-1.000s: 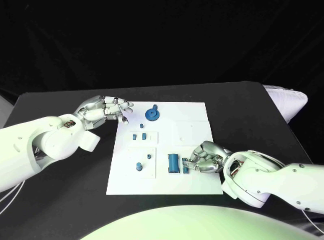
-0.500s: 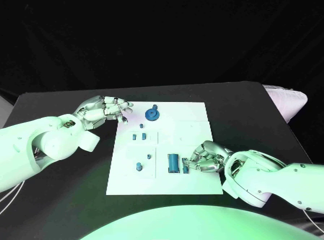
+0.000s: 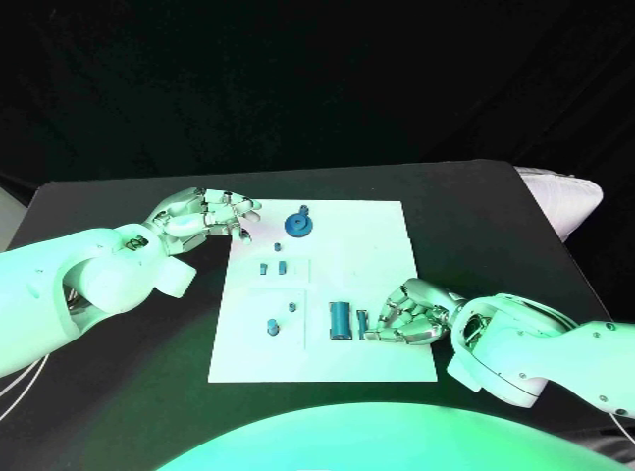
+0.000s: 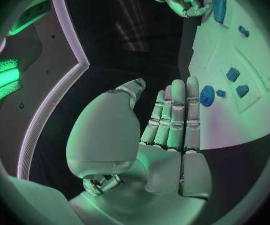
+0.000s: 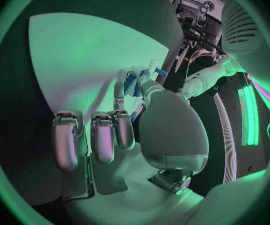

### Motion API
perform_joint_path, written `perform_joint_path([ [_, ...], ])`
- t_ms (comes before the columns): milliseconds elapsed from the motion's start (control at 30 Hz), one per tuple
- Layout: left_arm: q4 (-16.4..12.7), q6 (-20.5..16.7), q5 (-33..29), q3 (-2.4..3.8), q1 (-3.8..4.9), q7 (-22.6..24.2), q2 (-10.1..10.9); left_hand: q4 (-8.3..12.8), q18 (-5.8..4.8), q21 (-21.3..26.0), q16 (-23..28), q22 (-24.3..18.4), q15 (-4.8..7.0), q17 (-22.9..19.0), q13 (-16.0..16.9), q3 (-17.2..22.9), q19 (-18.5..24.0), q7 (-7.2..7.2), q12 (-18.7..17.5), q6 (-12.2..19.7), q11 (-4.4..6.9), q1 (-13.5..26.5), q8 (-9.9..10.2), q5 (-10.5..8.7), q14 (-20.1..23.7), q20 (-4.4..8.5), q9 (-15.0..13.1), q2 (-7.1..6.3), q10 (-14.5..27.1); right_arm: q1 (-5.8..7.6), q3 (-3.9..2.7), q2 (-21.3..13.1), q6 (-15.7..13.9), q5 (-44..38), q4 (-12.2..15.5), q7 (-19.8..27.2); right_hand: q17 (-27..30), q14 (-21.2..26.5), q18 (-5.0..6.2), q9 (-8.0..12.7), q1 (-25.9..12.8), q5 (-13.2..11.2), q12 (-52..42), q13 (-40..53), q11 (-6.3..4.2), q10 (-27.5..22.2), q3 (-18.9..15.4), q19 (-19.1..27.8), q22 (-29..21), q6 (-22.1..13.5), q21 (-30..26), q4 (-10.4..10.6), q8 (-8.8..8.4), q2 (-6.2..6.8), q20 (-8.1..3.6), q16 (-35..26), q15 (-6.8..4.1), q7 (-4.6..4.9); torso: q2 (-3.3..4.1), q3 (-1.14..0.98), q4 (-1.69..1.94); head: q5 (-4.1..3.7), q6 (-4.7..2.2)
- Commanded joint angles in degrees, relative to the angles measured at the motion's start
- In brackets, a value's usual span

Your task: Assemble the parts on the task board

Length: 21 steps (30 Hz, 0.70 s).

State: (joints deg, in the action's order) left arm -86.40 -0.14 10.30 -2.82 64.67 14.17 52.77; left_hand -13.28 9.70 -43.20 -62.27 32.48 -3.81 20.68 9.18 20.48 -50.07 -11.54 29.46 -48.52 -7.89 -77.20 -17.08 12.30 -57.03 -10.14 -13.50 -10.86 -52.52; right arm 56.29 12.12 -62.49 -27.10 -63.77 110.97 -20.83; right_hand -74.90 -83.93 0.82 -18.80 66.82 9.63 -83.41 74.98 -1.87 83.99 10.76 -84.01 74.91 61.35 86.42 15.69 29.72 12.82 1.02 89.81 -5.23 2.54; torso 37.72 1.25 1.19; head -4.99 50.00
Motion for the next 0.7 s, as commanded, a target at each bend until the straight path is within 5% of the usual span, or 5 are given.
perform_joint_path([
  [33, -0.1, 0.8, 0.0, 0.02, -0.02, 0.3, -0.1, -0.2, 0.76, 0.3, 0.3, -0.1, -0.33, 0.1, 0.0, 0.0, -0.5, -0.09, 0.4, 0.4, 0.01, 0.2, -0.2, 0.07, 0.0, 0.06, 0.1, 0.54, 0.4, -0.02, 0.01, -0.1, 3.7, -1.4, 0.0, 1.5, -14.9, -6.0, -0.05, 0.1, 1.5, -0.6, 0.3, 12.3, 0.34, 4.0, -2.1, -4.9, 14.1, -0.2, -0.3, 0.4, 0.05, -0.42, 0.29, 0.1, 0.28, 0.06, 0.02, 0.01, 0.02, -0.07, 0.0],
  [533, -0.1, 0.8, 0.0, 0.01, -0.02, 0.3, 0.0, -0.2, 0.76, 0.3, 0.3, -0.1, -0.33, 0.1, 0.0, 0.0, -0.5, -0.09, 0.4, 0.4, 0.01, 0.2, -0.2, 0.07, 0.0, 0.06, 0.1, 0.54, 0.4, -0.04, 0.01, 0.9, 2.9, -3.0, -0.7, -0.5, -14.9, -6.0, -0.07, 0.4, 3.0, -1.1, 0.2, 12.4, 0.34, 4.0, -4.0, -4.9, 14.1, 0.0, -0.2, 0.9, 0.01, -2.05, 0.3, 0.1, 0.3, 0.04, 0.07, -0.01, 0.06, -0.06, 0.0],
  [700, -0.1, 0.8, 0.0, 0.01, -0.02, 0.3, 0.0, -0.2, 0.76, 0.3, 0.3, -0.1, -0.33, 0.1, 0.0, 0.0, -0.5, -0.09, 0.4, 0.4, 0.01, 0.2, -0.2, 0.07, 0.0, 0.06, 0.1, 0.54, 0.4, -0.04, 0.01, 1.1, 3.0, -4.4, -1.1, -0.9, -15.0, -6.0, -0.1, 0.5, 0.5, 2.3, 0.1, 12.4, 0.3, 4.1, -5.7, -5.0, 14.1, 0.2, 0.0, 1.1, -0.02, -3.15, 0.28, 0.1, 0.28, -0.01, 0.04, 0.01, 0.07, -0.13, 0.0],
])
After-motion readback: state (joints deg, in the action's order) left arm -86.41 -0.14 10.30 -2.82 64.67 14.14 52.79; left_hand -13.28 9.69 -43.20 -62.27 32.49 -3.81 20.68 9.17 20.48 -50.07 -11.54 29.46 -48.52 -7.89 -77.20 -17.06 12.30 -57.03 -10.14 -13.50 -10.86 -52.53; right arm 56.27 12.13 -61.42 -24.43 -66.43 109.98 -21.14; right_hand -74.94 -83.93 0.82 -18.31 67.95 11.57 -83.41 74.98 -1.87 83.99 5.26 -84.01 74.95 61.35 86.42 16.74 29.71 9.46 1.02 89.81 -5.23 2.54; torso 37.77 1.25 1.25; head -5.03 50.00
